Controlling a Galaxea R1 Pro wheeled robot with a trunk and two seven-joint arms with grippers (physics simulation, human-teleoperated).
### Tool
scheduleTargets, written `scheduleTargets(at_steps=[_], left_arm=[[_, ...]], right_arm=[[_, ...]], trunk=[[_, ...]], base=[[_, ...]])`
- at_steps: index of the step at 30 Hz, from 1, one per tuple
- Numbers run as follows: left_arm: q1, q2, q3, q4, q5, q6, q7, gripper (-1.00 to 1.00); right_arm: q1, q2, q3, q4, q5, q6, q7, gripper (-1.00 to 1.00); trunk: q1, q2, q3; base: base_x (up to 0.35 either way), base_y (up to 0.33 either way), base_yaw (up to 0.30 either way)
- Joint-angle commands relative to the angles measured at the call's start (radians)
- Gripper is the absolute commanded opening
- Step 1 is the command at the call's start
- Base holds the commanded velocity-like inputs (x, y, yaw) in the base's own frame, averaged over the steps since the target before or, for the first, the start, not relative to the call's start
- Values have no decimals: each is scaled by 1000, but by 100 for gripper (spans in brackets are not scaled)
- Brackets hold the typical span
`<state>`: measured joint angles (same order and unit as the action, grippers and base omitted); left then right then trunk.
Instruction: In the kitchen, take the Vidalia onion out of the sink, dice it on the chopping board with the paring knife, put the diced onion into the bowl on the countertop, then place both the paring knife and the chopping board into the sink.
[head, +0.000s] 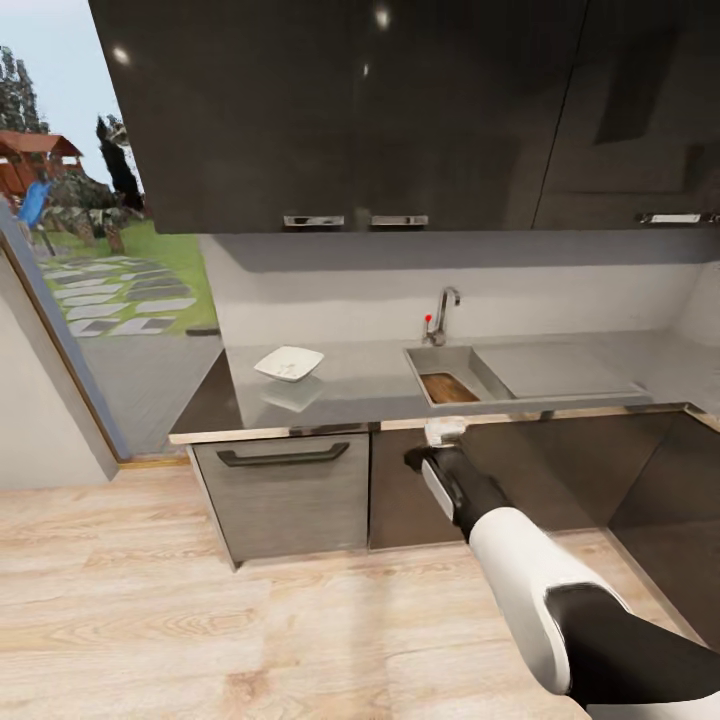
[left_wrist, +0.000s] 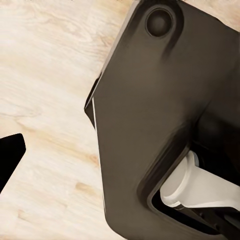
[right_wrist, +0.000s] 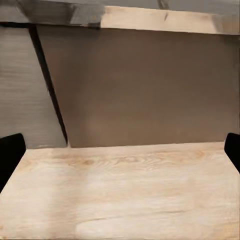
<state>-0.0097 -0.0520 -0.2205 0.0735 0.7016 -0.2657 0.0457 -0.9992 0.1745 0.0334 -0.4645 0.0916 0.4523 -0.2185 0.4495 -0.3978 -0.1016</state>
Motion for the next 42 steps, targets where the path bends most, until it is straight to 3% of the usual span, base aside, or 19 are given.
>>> scheduleTargets(at_steps=[1, 3, 5, 6, 8, 11, 12, 16, 18, 23, 24, 26, 27, 28, 30, 33, 39, 42], left_arm=[[-1, 0, -8, 2, 2, -5, 3, 100], [-1, 1, -8, 1, 2, -6, 3, 100], [-1, 2, -7, -1, 1, -6, 3, 100], [-1, 2, -7, -3, 0, -6, 3, 100], [-1, 4, -7, -14, 0, -7, 4, 100], [-1, 4, -7, -29, -1, -7, 6, 100], [-1, 4, -7, -61, -4, -6, 9, 100], [-1, 17, -7, -103, -9, -5, 9, 100], [-1, 50, -7, -159, -11, -4, 9, 100], [-1, 99, -8, -288, -29, -3, 9, 100], [-1, 114, -9, -319, -47, -3, 10, 100], [-1, 136, -9, -375, -119, -3, 11, 100], [-1, 163, -9, -432, -235, -4, 13, 100], [-1, 171, -9, -447, -270, -5, 13, 100], [-1, 179, -8, -462, -309, -6, 13, 100], [-1, 183, -8, -464, -328, -9, 13, 100], [-1, 168, -11, -428, -337, -115, 13, 100], [-1, 168, -11, -415, -337, -131, 13, 100]], right_arm=[[-1, 0, 3, 73, 41, -65, 24, 100], [0, -2, 3, 282, 144, -285, 96, 100], [48, -39, 3, 381, 237, -499, 148, 100], [104, -59, 3, 405, 267, -578, 163, 100], [241, -100, 3, 433, 303, -714, 181, 100], [316, -134, 3, 441, 313, -799, 186, 100], [417, -185, 3, 445, 317, -891, 192, 100], [505, -203, 3, 447, 318, -937, 229, 100], [568, -212, 2, 448, 317, -956, 260, 100], [612, -231, -4, 447, 301, -998, 264, 100], [616, -233, -8, 446, 284, -1003, 264, 100], [620, -234, -16, 444, 221, -1009, 263, 100], [622, -231, -20, 442, 126, -1012, 263, 100], [623, -229, -20, 441, 97, -1013, 263, 100], [623, -227, -21, 439, 63, -1014, 263, 100], [623, -226, -21, 439, 47, -1015, 263, 100], [623, -228, -21, 440, 39, -1016, 262, 100], [623, -228, -21, 440, 39, -1016, 262, 100]], trunk=[[1, -2, -2], [1, -2, -2], [1, -2, -2], [1, -2, -2], [1, -2, -2], [1, -2, -2], [1, -2, -2], [1, -2, -2], [1, -2, -2], [1, -2, -2], [1, -2, -2], [1, -2, -2], [1, -2, -2], [1, -2, -2], [1, -2, -2], [1, -2, -2], [1, -2, -2], [1, -2, -2]], base=[[-7, 0, 0], [-3, 0, 0], [-1, 0, 0], [0, 0, 0], [0, 0, 0], [0, 0, 0], [0, 0, 0], [0, 0, 0], [0, 0, 0], [0, 0, 0], [0, 0, 0], [0, 0, 0], [0, 0, 0], [0, 0, 0], [0, 0, 0], [0, 0, 0], [0, 0, 0], [0, 0, 0]])
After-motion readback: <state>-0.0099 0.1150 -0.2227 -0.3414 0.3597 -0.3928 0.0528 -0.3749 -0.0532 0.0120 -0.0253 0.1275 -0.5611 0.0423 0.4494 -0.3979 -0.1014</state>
